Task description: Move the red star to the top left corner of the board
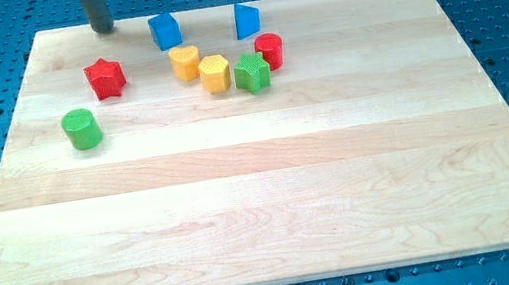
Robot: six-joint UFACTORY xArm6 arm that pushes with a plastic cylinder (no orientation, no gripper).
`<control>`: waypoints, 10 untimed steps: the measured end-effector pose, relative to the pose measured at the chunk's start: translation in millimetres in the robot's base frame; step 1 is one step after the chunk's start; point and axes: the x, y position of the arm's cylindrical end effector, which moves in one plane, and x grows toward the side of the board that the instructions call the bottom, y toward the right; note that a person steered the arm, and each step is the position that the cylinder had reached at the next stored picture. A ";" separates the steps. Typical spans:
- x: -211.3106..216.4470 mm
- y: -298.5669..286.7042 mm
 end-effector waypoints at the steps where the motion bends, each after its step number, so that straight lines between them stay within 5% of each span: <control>1: -0.3 0.5; 10: 21.6 7.3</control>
